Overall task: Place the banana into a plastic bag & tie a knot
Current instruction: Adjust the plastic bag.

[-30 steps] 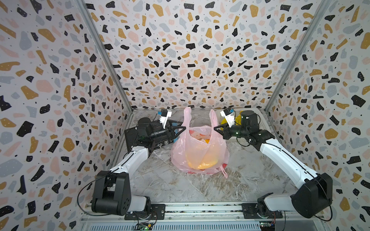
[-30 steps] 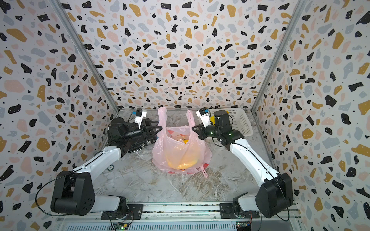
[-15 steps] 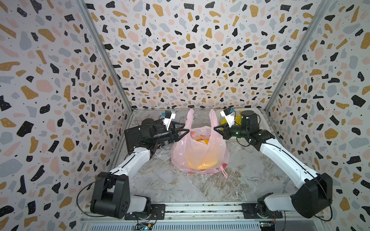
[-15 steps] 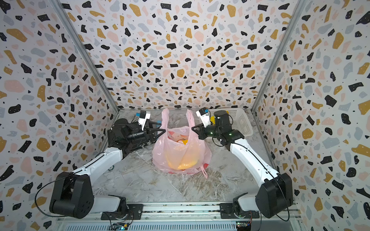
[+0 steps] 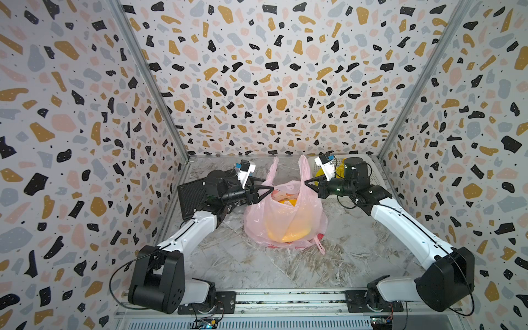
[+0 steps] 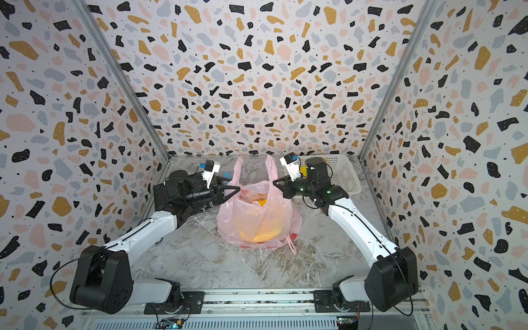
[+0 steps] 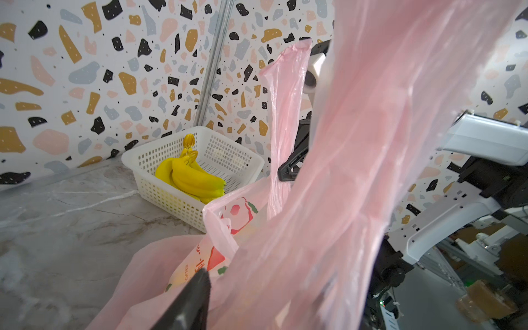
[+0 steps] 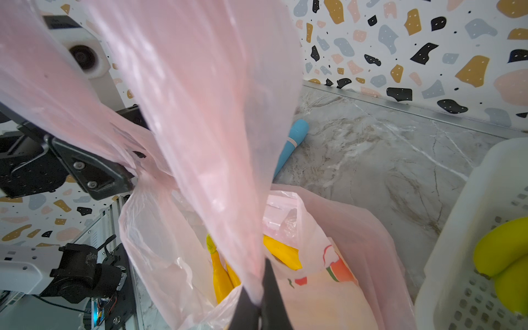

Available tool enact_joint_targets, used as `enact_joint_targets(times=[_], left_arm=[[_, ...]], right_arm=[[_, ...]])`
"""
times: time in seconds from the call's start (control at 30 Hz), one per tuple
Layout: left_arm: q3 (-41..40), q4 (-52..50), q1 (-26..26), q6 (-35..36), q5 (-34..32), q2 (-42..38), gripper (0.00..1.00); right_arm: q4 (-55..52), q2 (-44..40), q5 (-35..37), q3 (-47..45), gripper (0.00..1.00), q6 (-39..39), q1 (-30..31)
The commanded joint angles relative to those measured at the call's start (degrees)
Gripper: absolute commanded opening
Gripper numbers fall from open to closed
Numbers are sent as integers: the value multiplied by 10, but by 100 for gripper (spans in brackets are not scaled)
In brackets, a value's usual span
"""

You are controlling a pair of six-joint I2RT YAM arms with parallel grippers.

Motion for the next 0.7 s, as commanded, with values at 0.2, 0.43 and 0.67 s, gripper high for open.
enact_joint_targets(times=[0.2,0.43,0.67], left_arm=[[56,-199,-38,53,-157,-67,0],[172,-436,-93,49,-342,-95,0],[272,-528,-102,78,-380,-62,0]], right_arm=[[-7,-22,23,18,0,-6,-1],[-82,-27,87,106,0,-100,3],[-139,-4,103,203,0,-220,7]])
